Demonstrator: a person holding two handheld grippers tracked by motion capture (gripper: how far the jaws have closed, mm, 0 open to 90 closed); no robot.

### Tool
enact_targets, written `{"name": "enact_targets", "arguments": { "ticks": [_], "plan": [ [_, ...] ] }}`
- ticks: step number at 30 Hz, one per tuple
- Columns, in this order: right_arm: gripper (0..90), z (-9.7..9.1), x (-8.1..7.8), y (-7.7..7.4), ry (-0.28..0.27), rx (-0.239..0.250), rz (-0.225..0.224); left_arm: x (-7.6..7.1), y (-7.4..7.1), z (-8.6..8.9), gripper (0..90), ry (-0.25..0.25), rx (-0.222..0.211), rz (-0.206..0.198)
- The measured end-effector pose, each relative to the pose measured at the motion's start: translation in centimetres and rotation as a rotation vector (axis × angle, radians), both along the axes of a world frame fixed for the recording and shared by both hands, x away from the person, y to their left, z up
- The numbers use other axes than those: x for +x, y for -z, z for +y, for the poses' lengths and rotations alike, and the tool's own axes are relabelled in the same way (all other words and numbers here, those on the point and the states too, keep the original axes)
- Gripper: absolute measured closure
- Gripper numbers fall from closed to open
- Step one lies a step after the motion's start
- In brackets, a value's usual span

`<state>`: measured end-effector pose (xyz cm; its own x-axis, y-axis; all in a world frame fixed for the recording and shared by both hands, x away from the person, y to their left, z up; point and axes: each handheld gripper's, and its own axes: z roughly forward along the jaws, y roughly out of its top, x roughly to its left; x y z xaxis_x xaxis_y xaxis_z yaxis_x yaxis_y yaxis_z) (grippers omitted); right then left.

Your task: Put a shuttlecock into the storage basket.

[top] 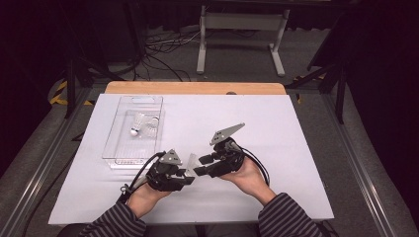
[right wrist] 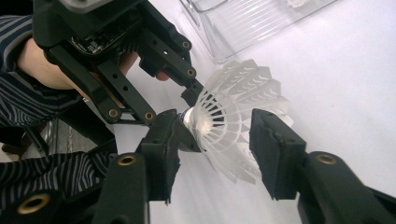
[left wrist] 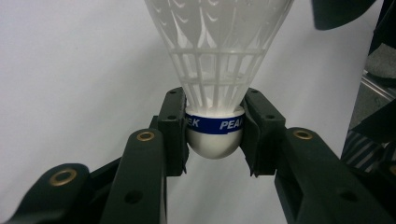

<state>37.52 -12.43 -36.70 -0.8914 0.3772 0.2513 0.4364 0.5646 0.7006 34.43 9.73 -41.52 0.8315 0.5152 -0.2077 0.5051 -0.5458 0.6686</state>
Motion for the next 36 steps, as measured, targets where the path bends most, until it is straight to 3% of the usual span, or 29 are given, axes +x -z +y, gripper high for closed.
{"name": "enact_targets", "arguments": {
  "ticks": [10,20,28,36],
  "plan": [
    [39.8,-1.7,-0.6,-0.1,0.074,0.017,-0.078,0.0,-0.2,0.5,65.2,-0.013,0.000,0.006],
    [28.9,-3.3,-1.1,0.1,0.156,-0.007,-0.137,-0.2,-0.3,1.0,65.2,-0.022,-0.008,0.007],
    [25.4,-4.6,-1.6,0.0,0.201,0.005,-0.187,-0.2,-0.5,1.4,65.2,-0.026,-0.006,0.002],
    [24.1,-5.8,-2.1,0.1,0.221,0.007,-0.207,-0.4,-0.6,1.8,65.2,-0.035,-0.009,-0.002]
  ]
}}
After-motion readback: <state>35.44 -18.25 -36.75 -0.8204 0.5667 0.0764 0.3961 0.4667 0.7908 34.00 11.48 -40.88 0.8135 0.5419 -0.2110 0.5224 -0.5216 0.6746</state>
